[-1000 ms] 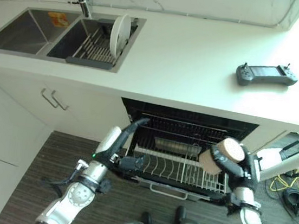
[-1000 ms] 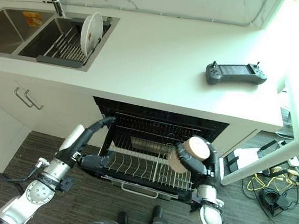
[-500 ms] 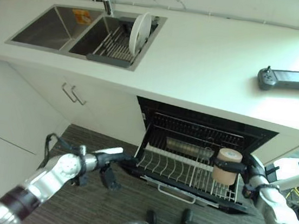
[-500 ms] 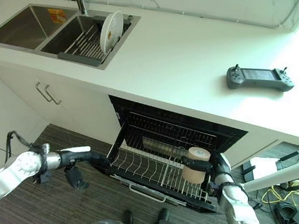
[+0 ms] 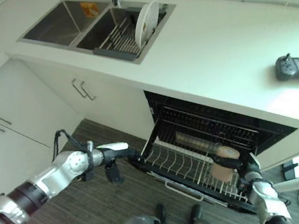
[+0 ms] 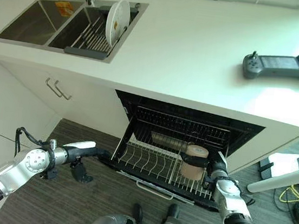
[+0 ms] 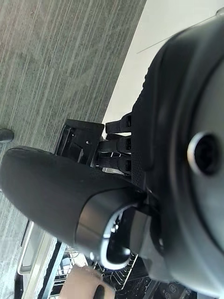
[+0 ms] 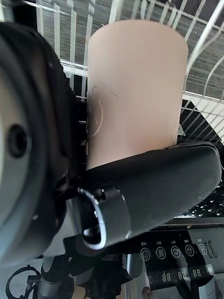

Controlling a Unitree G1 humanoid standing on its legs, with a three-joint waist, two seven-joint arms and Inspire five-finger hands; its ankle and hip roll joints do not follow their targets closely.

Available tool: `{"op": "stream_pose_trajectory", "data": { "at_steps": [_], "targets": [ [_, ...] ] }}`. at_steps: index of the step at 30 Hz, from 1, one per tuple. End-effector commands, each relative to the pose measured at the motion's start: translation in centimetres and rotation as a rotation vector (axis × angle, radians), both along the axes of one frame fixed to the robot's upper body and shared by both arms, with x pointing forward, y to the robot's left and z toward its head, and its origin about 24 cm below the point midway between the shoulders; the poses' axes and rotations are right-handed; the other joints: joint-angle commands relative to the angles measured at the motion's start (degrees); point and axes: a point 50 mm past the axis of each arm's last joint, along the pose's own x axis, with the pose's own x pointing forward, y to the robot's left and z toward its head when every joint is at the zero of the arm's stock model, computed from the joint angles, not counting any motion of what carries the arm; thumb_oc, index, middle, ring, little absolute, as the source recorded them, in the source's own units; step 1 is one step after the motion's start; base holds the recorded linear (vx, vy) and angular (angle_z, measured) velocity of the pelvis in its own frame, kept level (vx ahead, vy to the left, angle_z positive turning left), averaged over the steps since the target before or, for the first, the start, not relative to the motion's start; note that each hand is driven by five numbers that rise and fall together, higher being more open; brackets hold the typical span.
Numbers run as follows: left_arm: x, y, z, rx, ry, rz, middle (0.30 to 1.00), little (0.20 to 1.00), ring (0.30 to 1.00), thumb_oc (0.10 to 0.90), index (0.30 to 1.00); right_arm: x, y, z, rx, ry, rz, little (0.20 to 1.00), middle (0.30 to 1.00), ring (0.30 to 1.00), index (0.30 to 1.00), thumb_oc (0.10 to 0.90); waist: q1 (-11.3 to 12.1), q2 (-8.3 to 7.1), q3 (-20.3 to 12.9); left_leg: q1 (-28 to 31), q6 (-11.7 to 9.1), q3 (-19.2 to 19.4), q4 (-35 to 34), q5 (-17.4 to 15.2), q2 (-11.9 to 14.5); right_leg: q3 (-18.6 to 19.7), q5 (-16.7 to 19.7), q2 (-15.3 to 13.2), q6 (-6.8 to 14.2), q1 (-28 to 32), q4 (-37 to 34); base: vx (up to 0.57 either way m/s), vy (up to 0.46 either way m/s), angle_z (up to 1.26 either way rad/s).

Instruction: Place the dishes in the dishwasher.

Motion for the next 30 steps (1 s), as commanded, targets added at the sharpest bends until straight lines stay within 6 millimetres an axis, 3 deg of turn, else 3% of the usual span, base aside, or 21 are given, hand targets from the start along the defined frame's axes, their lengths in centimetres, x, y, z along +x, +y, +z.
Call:
{"op": "stream_pose_trajectory", "data": {
  "at_steps": [1, 6, 10, 20, 21, 22, 27, 29, 30],
  "targets": [
    [0.4, -0.2, 1.6, 0.002, -0.100, -0.019, 0.900, 0.900, 0.900, 0.800, 0.900, 1.9, -0.4, 3.7, -0.038, -0.186, -0.009, 0.300, 0.300, 0.300, 0.300, 0.400, 1.35, -1.56, -2.49, -2.70, -3.98, -1.48, 4.59, -7.70, 6.65, 1.05, -9.07, -4.43, 5.54, 1.97, 0.86, -0.01, 0.037, 0.01],
    [0.5, -0.5, 1.8, -0.008, -0.110, -0.022, 0.900, 0.900, 0.900, 0.800, 0.900, 1.5, 0.6, 2.3, -0.072, -0.114, 0.044, 0.300, 0.300, 0.300, 0.300, 0.400, 0.95, -1.24, -1.58, -3.01, -3.98, -1.19, 4.59, -7.47, 6.44, 1.38, -8.90, -4.50, 5.42, 1.60, 0.86, -0.02, 0.019, -0.02],
    [0.7, -1.3, 1.8, -0.039, -0.108, -0.035, 0.900, 0.900, 0.900, 0.800, 0.900, 1.2, 1.4, 1.1, -0.271, -0.036, 0.125, 0.300, 0.300, 0.300, 0.300, 0.400, 0.46, -0.56, -0.14, -3.92, -3.88, -0.90, 4.59, -7.27, 6.10, 1.84, -8.75, -4.62, 5.21, 0.55, 0.86, -0.05, 0.039, -0.02],
    [1.0, -0.9, 2.7, -0.060, -0.177, -0.015, 0.900, 0.900, 0.900, 0.800, 0.900, -0.2, 0.5, -0.7, -0.597, 0.040, 0.189, 0.300, 0.300, 0.300, 0.300, 0.400, -0.23, -0.03, 1.98, -5.05, -3.73, -0.50, 4.59, -6.99, 6.03, 2.07, -8.41, -4.84, 5.01, -0.68, 0.86, -0.03, 0.011, -0.01],
    [1.0, -0.9, 3.0, -0.061, -0.186, -0.016, 0.900, 0.900, 0.900, 0.800, 0.900, -0.5, 0.4, -1.0, -0.611, 0.050, 0.196, 0.387, 0.387, 0.387, 0.387, 0.458, -0.36, -0.13, 2.18, -5.21, -3.74, -0.41, 4.59, -6.95, 6.09, 2.04, -8.37, -4.85, 5.02, -0.81, 0.86, -0.04, -0.021, 0.00],
    [1.0, -0.8, 3.1, -0.061, -0.192, -0.019, 0.900, 0.900, 0.900, 0.800, 0.900, -0.9, 0.3, -1.3, -0.620, 0.055, 0.196, 0.900, 0.900, 0.900, 0.900, 0.800, -0.45, -0.21, 2.34, -5.27, -3.77, -0.39, 4.59, -6.92, 6.14, 1.98, -8.31, -4.85, 5.02, -0.89, 0.86, -0.04, -0.028, 0.01],
    [1.1, -0.9, 4.1, -0.055, -0.228, -0.018, 0.900, 0.900, 0.900, 0.800, 0.900, -1.8, -0.2, -2.1, -0.542, 0.029, 0.055, 0.900, 0.900, 0.900, 0.900, 0.800, -0.93, -0.41, 3.26, -5.69, -3.60, -0.25, 4.59, -6.96, 6.29, 2.36, -8.23, -4.59, 4.99, -1.46, 0.86, -0.03, -0.013, 0.02],
    [1.5, -0.9, 5.0, -0.072, -0.245, 0.018, 0.900, 0.900, 0.900, 0.800, 0.900, -3.0, -1.5, -3.0, -0.276, 0.004, -0.276, 0.900, 0.900, 0.900, 0.900, 0.800, -2.06, 0.42, 3.57, -5.83, -3.41, 0.45, 4.59, -7.26, 6.41, 3.33, -8.23, -4.27, 5.15, -2.08, 0.86, -0.03, 0.055, -0.02],
    [1.6, -0.9, 5.0, -0.074, -0.245, 0.020, 0.900, 0.900, 0.900, 0.800, 0.900, -3.1, -1.6, -3.1, -0.260, 0.003, -0.303, 0.900, 0.900, 0.900, 0.900, 0.800, -2.14, 0.50, 3.53, -5.80, -3.39, 0.50, 4.59, -7.31, 6.41, 3.43, -8.24, -4.23, 5.19, -2.11, 0.86, 0.00, 0.071, -0.03]
  ]
}}
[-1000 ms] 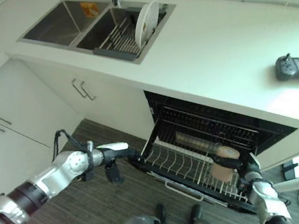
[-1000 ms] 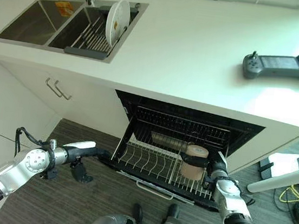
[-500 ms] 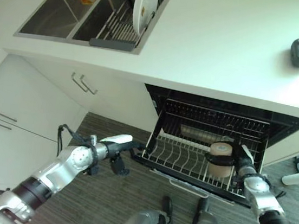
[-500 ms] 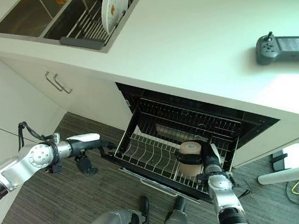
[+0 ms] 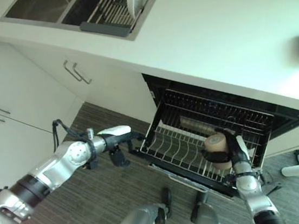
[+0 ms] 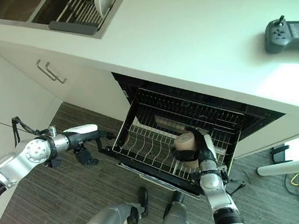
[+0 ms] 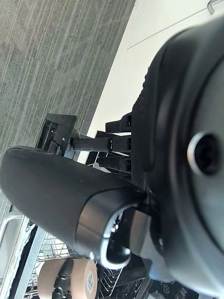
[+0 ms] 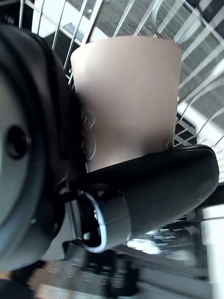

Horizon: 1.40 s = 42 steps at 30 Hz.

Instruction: Place the dishes in the dishwasher.

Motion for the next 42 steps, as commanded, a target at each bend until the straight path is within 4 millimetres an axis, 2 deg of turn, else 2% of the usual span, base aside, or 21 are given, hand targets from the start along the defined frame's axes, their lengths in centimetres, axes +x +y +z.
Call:
{"op": "stream_pose_trajectory", "data": {
  "at_steps": [1, 4, 6, 13, 15, 17, 19, 21, 30, 37, 39, 42],
  "targets": [
    [0.0, -0.5, 2.2, -0.029, -0.077, -0.023, 0.900, 0.900, 0.900, 0.800, 0.900, -4.0, -5.5, -3.4, 0.106, 0.105, -0.425, 0.900, 0.900, 0.900, 0.900, 0.800, -1.44, 1.02, -0.75, -2.92, -3.23, -0.18, 6.51, -8.69, 7.46, 2.45, -7.13, -3.32, 5.00, 3.36, -1.59, 0.02, 0.080, -0.04],
    [0.3, -0.6, 2.5, -0.057, -0.068, -0.016, 0.900, 0.900, 0.900, 0.800, 0.900, -5.1, -5.9, -4.1, 0.088, 0.101, -0.477, 0.900, 0.900, 0.900, 0.900, 0.800, -2.22, 1.93, -0.91, -2.66, -3.19, 0.53, 6.51, -8.86, 7.46, 2.91, -7.12, -3.34, 5.15, 3.25, -1.59, 0.02, 0.083, -0.12],
    [0.3, -0.5, 3.0, -0.074, -0.061, -0.018, 0.900, 0.900, 0.900, 0.800, 0.900, -6.1, -6.4, -4.7, 0.085, 0.090, -0.549, 0.900, 0.900, 0.900, 0.900, 0.800, -2.71, 3.08, -1.09, -2.20, -3.01, 1.19, 6.51, -9.03, 7.23, 3.18, -6.88, -3.72, 5.53, 3.36, -1.59, 0.03, 0.076, -0.20],
    [0.4, -0.1, 4.1, -0.076, -0.060, -0.033, 0.900, 0.900, 0.900, 0.800, 0.900, -6.5, -7.0, -4.4, 0.110, 0.039, -0.588, 0.900, 0.900, 0.900, 0.900, 0.800, -2.82, 3.76, -1.24, -2.11, -2.94, 1.75, 6.51, -9.22, 6.95, 3.12, -6.65, -4.25, 5.99, 3.21, -1.59, 0.00, 0.006, -0.01],
    [0.5, 0.0, 4.4, -0.078, -0.060, -0.035, 0.900, 0.900, 0.900, 0.800, 0.900, -6.5, -7.0, -4.3, 0.165, 0.022, -0.601, 0.900, 0.900, 0.900, 0.900, 0.800, -2.90, 3.93, -1.33, -2.04, -2.93, 1.91, 6.51, -9.32, 6.83, 3.16, -6.67, -4.36, 6.06, 3.19, -1.59, 0.00, 0.000, 0.00],
    [0.4, -0.2, 4.4, -0.079, -0.058, -0.035, 0.900, 0.900, 0.900, 0.800, 0.900, -6.7, -7.1, -4.5, 0.300, -0.005, -0.652, 0.900, 0.900, 0.900, 0.900, 0.800, -2.95, 4.10, -1.50, -1.88, -2.93, 1.96, 6.51, -9.35, 6.81, 3.19, -6.71, -4.44, 6.08, 3.33, -1.59, 0.02, 0.007, 0.00],
    [0.4, 0.0, 4.5, -0.080, -0.048, -0.032, 0.900, 0.900, 0.900, 0.800, 0.900, -6.5, -6.7, -3.9, 0.312, -0.078, -0.617, 0.900, 0.900, 0.900, 0.900, 0.800, -3.08, 4.24, -1.97, -1.53, -2.76, 2.08, 6.51, -9.51, 6.65, 3.24, -6.73, -4.51, 6.19, 3.59, -1.59, 0.04, 0.009, 0.00],
    [0.3, 0.4, 4.5, -0.078, -0.045, -0.026, 0.900, 0.900, 0.900, 0.800, 0.900, -6.4, -6.5, -3.2, 0.296, -0.125, -0.599, 0.900, 0.900, 0.900, 0.900, 0.800, -3.38, 4.12, -2.05, -1.51, -2.67, 2.08, 6.51, -9.61, 6.54, 3.51, -6.75, -4.42, 6.30, 3.51, -1.59, 0.00, 0.000, 0.00],
    [-0.4, 1.9, 4.5, -0.043, -0.051, 0.005, 0.900, 0.900, 0.900, 0.800, 0.900, -7.8, -6.8, -2.6, 0.319, -0.178, -0.578, 0.900, 0.900, 0.900, 0.900, 0.800, -4.60, 3.12, -1.67, -1.16, -2.05, 2.33, 6.51, -10.29, 5.90, 4.80, -6.63, -4.14, 6.82, 3.16, -1.59, -0.02, -0.034, 0.00],
    [-0.8, 3.2, 4.6, -0.036, -0.057, 0.041, 0.900, 0.900, 0.900, 0.800, 0.900, -8.5, -5.9, -2.2, 0.306, -0.166, -0.441, 0.900, 0.900, 0.900, 0.900, 0.800, -6.38, 2.81, -1.26, -0.04, -1.76, 3.60, 6.51, -10.90, 5.47, 6.26, -6.71, -4.23, 7.43, 3.33, -1.59, -0.01, -0.005, -0.09],
    [-0.8, 3.6, 4.9, -0.041, -0.065, 0.059, 0.900, 0.900, 0.900, 0.800, 0.900, -8.9, -5.0, -2.0, 0.300, -0.155, -0.349, 0.900, 0.900, 0.900, 0.900, 0.800, -7.45, 2.32, -1.38, 0.56, -1.71, 4.39, 6.51, -11.23, 5.48, 6.85, -6.90, -4.21, 7.73, 3.51, -1.59, -0.04, -0.027, -0.21],
    [-0.9, 3.9, 4.8, -0.037, -0.060, 0.072, 0.900, 0.900, 0.900, 0.800, 0.900, -9.3, -4.7, -1.9, 0.308, -0.155, -0.314, 0.900, 0.900, 0.900, 0.900, 0.800, -8.22, 2.02, -1.54, 1.38, -1.67, 4.54, 6.51, -11.63, 5.43, 6.86, -7.35, -4.24, 7.95, 4.26, -1.59, 0.00, -0.010, -0.16]
  ]
}}
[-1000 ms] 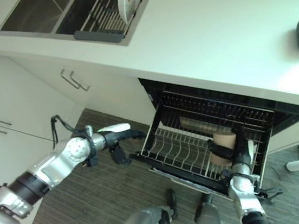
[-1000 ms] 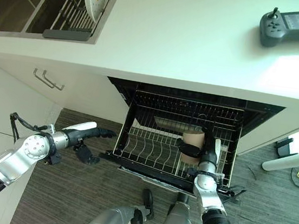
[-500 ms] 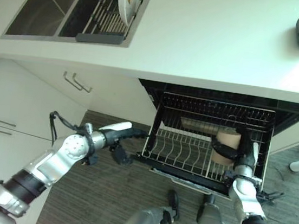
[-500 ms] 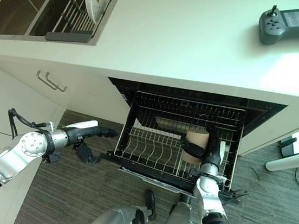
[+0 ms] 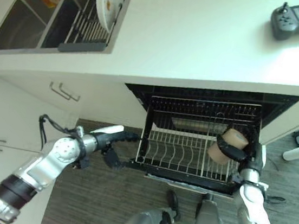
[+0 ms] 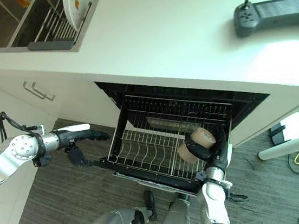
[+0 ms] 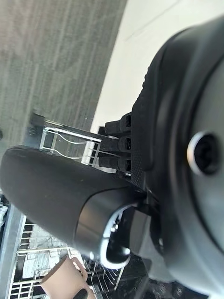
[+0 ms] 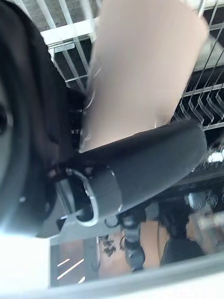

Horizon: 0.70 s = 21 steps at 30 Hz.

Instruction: Place the dishes in the dishwasher.

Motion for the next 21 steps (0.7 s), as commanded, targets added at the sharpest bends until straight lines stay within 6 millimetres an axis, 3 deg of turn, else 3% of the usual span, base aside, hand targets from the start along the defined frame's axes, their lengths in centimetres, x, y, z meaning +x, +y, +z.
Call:
{"op": "stream_pose_trajectory", "data": {
  "at_steps": [1, 21],
  "targets": [
    [-0.1, 2.0, 3.0, 0.026, -0.114, 0.046, 0.900, 0.900, 0.900, 0.800, 0.900, -5.9, -3.8, -2.8, -0.046, 0.133, -0.096, 0.900, 0.900, 0.900, 0.900, 0.800, -3.21, -0.21, -2.41, -3.60, -1.91, -0.77, 10.01, -11.81, 6.69, 1.50, -7.31, -4.24, 6.20, 3.46, -1.92, -0.01, -0.017, -0.03],
    [-0.7, 2.6, 1.6, 0.029, -0.061, 0.073, 0.900, 0.900, 0.900, 0.800, 0.900, -6.7, -2.0, -3.0, -0.011, 0.145, 0.102, 0.900, 0.900, 0.900, 0.900, 0.800, -3.33, -0.72, -5.75, -2.95, -2.18, -1.15, 10.01, -12.47, 6.92, 1.50, -8.21, -3.76, 6.23, 4.05, -1.92, 0.00, -0.004, -0.01]
  ]
}}
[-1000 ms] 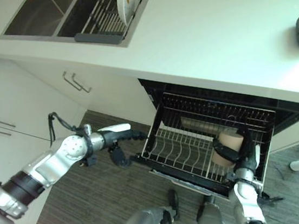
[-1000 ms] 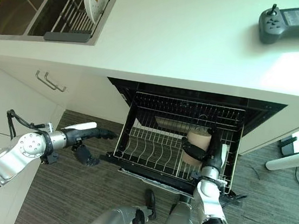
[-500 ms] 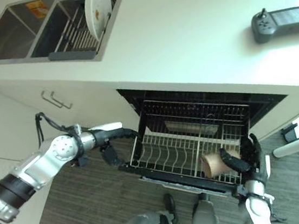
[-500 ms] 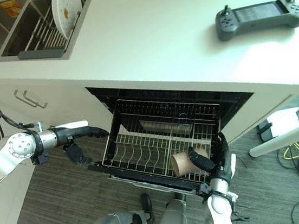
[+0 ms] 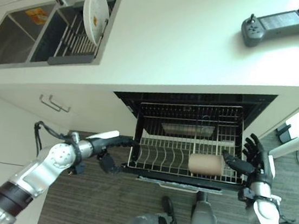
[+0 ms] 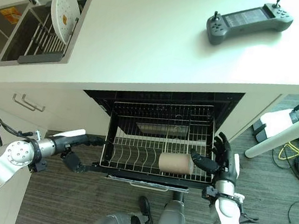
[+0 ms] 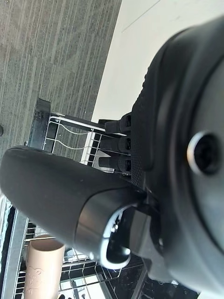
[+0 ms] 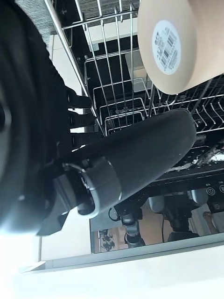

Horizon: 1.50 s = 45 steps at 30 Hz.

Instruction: Place the dishes in the dishwasher.

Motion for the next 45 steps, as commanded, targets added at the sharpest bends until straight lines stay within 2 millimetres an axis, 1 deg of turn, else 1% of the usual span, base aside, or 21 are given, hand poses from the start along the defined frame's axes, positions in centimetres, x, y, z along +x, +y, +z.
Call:
{"op": "stream_pose_trajectory", "data": {
  "at_steps": [1, 8, 10, 11, 16, 17, 19, 20, 21, 24, 25, 27, 31, 33, 36, 37, 39, 40, 42, 44, 45],
  "targets": [
    [0.4, 1.9, 3.3, 0.034, -0.128, 0.044, 0.900, 0.900, 0.900, 0.800, 0.900, -3.8, 0.0, -2.1, 0.024, 0.063, 0.013, 0.900, 0.900, 0.900, 0.900, 0.800, -1.15, 0.22, -4.06, -4.37, -2.09, -1.56, 10.54, -12.44, 6.31, 1.02, -8.28, -4.54, 6.47, 3.08, -1.78, 0.00, 0.000, 0.00],
    [0.0, 2.3, 2.9, 0.030, -0.111, 0.054, 0.900, 0.900, 0.900, 0.800, 0.900, -4.1, -0.2, -1.2, 0.040, -0.008, -0.004, 0.900, 0.900, 0.900, 0.900, 0.800, -1.03, 0.01, -4.95, -4.16, -2.14, -1.82, 10.54, -12.51, 6.56, 0.64, -8.43, -4.48, 6.45, 3.51, -1.78, 0.00, 0.000, 0.00],
    [-0.3, 2.4, 2.6, 0.030, -0.105, 0.067, 0.900, 0.900, 0.900, 0.800, 0.900, -4.2, -0.3, -0.3, 0.055, -0.075, -0.008, 0.900, 0.900, 0.900, 0.900, 0.800, -1.04, -0.22, -5.68, -4.11, -2.21, -1.91, 10.54, -12.64, 6.87, 0.36, -8.66, -4.26, 6.37, 3.78, -1.78, 0.00, -0.017, 0.01],
    [-0.6, 2.8, 2.2, 0.026, -0.109, 0.094, 0.900, 0.900, 0.900, 0.800, 0.900, -4.4, -0.1, 0.5, 0.080, -0.138, -0.003, 0.900, 0.900, 0.900, 0.900, 0.800, -1.12, -0.59, -6.54, -3.80, -2.23, -2.10, 10.54, -12.81, 7.24, -0.07, -9.01, -4.00, 6.22, 4.47, -1.78, 0.00, -0.040, 0.03],
    [-1.2, 3.7, 0.9, 0.013, -0.107, 0.157, 0.900, 0.900, 0.900, 0.800, 0.900, -4.6, 0.3, 1.6, 0.137, -0.238, 0.002, 0.900, 0.900, 0.900, 0.900, 0.800, -0.83, -2.02, -8.97, -2.77, -2.24, -2.70, 10.54, -13.11, 8.23, -0.95, -10.13, -3.13, 5.43, 6.46, -1.78, 0.02, -0.062, 0.03],
    [-1.4, 4.0, 0.1, 0.003, -0.105, 0.184, 0.900, 0.900, 0.900, 0.800, 0.900, -4.7, 0.4, 2.0, 0.157, -0.271, -0.001, 0.900, 0.900, 0.900, 0.900, 0.800, -0.65, -2.87, -9.90, -2.04, -2.24, -3.14, 10.54, -13.38, 8.56, -1.41, -10.82, -2.78, 5.08, 7.66, -1.78, 0.03, -0.088, 0.03],
    [-1.7, 4.2, -0.6, -0.010, -0.106, 0.218, 0.900, 0.900, 0.900, 0.800, 0.900, -4.6, 0.5, 2.5, 0.176, -0.305, 0.001, 0.900, 0.900, 0.900, 0.900, 0.800, -0.48, -3.68, -10.58, -1.59, -2.25, -3.56, 10.54, -13.48, 8.89, -1.75, -11.23, -2.36, 4.66, 8.56, -1.78, 0.03, -0.069, 0.08],
    [-1.9, 4.3, -1.5, -0.036, -0.110, 0.261, 0.900, 0.900, 0.900, 0.800, 0.900, -4.5, 0.5, 3.2, 0.188, -0.341, 0.003, 0.900, 0.900, 0.900, 0.900, 0.800, -0.23, -4.59, -11.22, -1.11, -2.20, -3.94, 10.54, -13.64, 9.17, -2.16, -11.47, -2.10, 4.36, 9.39, -1.78, 0.02, -0.047, 0.09],
    [-2.2, 4.2, -2.5, -0.069, -0.113, 0.304, 0.900, 0.900, 0.900, 0.800, 0.900, -4.4, 0.5, 3.8, 0.191, -0.371, 0.007, 0.900, 0.900, 0.900, 0.900, 0.800, 0.14, -5.30, -11.83, -0.73, -2.17, -4.23, 10.54, -13.75, 9.45, -2.70, -11.73, -1.97, 4.09, 10.16, -1.78, 0.02, -0.027, 0.09],
    [-2.6, 3.7, -4.4, -0.166, -0.133, 0.396, 0.900, 0.900, 0.900, 0.800, 0.900, -4.1, 0.5, 4.8, 0.197, -0.428, 0.044, 0.900, 0.900, 0.900, 0.900, 0.800, 0.83, -6.29, -12.71, -0.13, -2.07, -4.55, 10.54, -13.89, 9.76, -3.76, -12.07, -2.01, 3.74, 11.42, -1.78, 0.03, 0.032, 0.03],
    [-2.9, 3.3, -5.6, -0.216, -0.150, 0.451, 0.900, 0.900, 0.900, 0.800, 0.900, -3.9, 0.6, 5.5, 0.179, -0.462, 0.055, 0.900, 0.900, 0.900, 0.900, 0.800, 1.36, -6.87, -13.24, 0.19, -1.84, -4.83, 10.54, -14.11, 9.61, -4.28, -12.21, -2.07, 3.60, 12.10, -1.78, 0.05, 0.095, 0.01],
    [-3.3, 2.7, -6.9, -0.295, -0.183, 0.517, 0.900, 0.900, 0.900, 0.800, 0.900, -3.5, 0.7, 6.6, 0.165, -0.511, 0.054, 0.900, 0.900, 0.900, 0.900, 0.800, 2.08, -7.73, -13.76, 0.64, -1.12, -5.44, 10.54, -14.45, 9.03, -4.60, -12.12, -2.00, 3.33, 13.07, -1.78, 0.06, 0.162, 0.07],
    [-3.9, 2.8, -8.0, -0.393, -0.208, 0.627, 0.900, 0.900, 0.900, 0.800, 0.900, -3.4, 0.6, 8.3, 0.129, -0.594, 0.066, 0.900, 0.900, 0.900, 0.900, 0.800, 3.06, -8.73, -13.98, 0.90, 0.76, -7.09, 10.54, -15.07, 7.11, -4.55, -10.78, -1.86, 3.31, 14.01, -1.78, 0.05, 0.213, 0.09],
    [-4.7, 3.5, -8.9, -0.425, -0.190, 0.707, 0.900, 0.900, 0.900, 0.800, 0.900, -3.5, 0.7, 9.0, 0.089, -0.599, 0.104, 0.900, 0.900, 0.900, 0.900, 0.800, 3.29, -9.29, -13.84, 1.08, 2.39, -8.31, 10.54, -15.70, 5.36, -4.10, -7.12, -2.23, 4.54, 13.82, -1.78, 0.05, 0.277, 0.12],
    [-5.9, 4.6, -10.1, -0.535, -0.186, 0.888, 0.900, 0.900, 0.900, 0.800, 0.900, -3.7, 0.9, 9.2, 0.120, -0.612, 0.130, 0.900, 0.900, 0.900, 0.900, 0.800, 3.52, -9.38, -13.59, 1.30, 3.84, -9.18, 10.54, -16.57, 3.96, -3.44, -3.00, -2.39, 5.47, 13.15, -1.78, 0.04, 0.224, 0.09],
    [-6.4, 5.0, -10.6, -0.566, -0.195, 0.951, 0.900, 0.900, 0.900, 0.800, 0.900, -3.9, 1.0, 9.2, 0.125, -0.622, 0.134, 0.900, 0.900, 0.900, 0.900, 0.800, 3.67, -9.28, -13.57, 1.22, 4.08, -9.22, 10.54, -16.81, 3.94, -3.67, -1.86, -2.08, 5.58, 13.02, -1.78, 0.05, 0.199, -0.01],
    [-7.2, 5.8, -11.1, -0.611, -0.244, 1.069, 0.900, 0.900, 0.900, 0.800, 0.900, -3.9, 1.2, 9.3, 0.130, -0.643, 0.162, 0.900, 0.900, 0.900, 0.900, 0.800, 4.49, -9.19, -13.43, 1.26, 4.18, -8.25, 10.54, -17.11, 4.12, -6.18, -1.62, -1.00, 5.55, 12.94, -0.75, 0.01, 0.127, -0.06],
    [-7.8, 6.6, -11.3, -0.626, -0.290, 1.156, 0.900, 0.900, 0.900, 0.800, 0.900, -3.7, 1.7, 9.4, 0.129, -0.648, 0.192, 0.900, 0.900, 0.900, 0.900, 0.800, 5.05, -9.39, -13.40, 1.05, 4.44, -7.59, 10.54, -17.43, 3.93, -7.17, -2.58, 0.95, 5.62, 11.84, 2.01, -0.01, 0.076, -0.20],
    [-8.4, 7.6, -11.3, -0.665, -0.357, 1.259, 0.900, 0.900, 0.900, 0.800, 0.900, -3.4, 1.9, 9.6, 0.118, -0.649, 0.214, 0.900, 0.900, 0.900, 0.900, 0.800, 5.22, -9.96, -13.47, 0.74, 4.54, -7.66, 10.54, -17.59, 2.82, -7.27, -4.00, 4.76, 4.69, 10.52, 4.80, 0.00, 0.042, -0.32],
    [-9.2, 8.4, -11.4, -0.690, -0.409, 1.337, 0.900, 0.900, 0.900, 0.800, 0.900, -3.3, 1.8, 9.7, 0.114, -0.652, 0.231, 0.900, 0.900, 0.900, 0.900, 0.800, 5.49, -10.31, -13.34, 0.63, 4.35, -7.28, 10.54, -17.54, 2.23, -8.11, -4.86, 6.89, 3.84, 9.20, 7.36, 0.00, 0.006, -0.25],
    [-9.6, 8.8, -11.4, -0.697, -0.425, 1.364, 0.900, 0.900, 0.900, 0.800, 0.900, -3.4, 1.6, 9.6, 0.120, -0.656, 0.238, 0.900, 0.900, 0.900, 0.900, 0.800, 5.69, -10.57, -13.11, 0.71, 4.42, -7.04, 10.54, -17.65, 1.81, -8.71, -4.72, 7.19, 3.65, 8.41, 7.57, 0.00, -0.036, -0.01]
  ]
}}
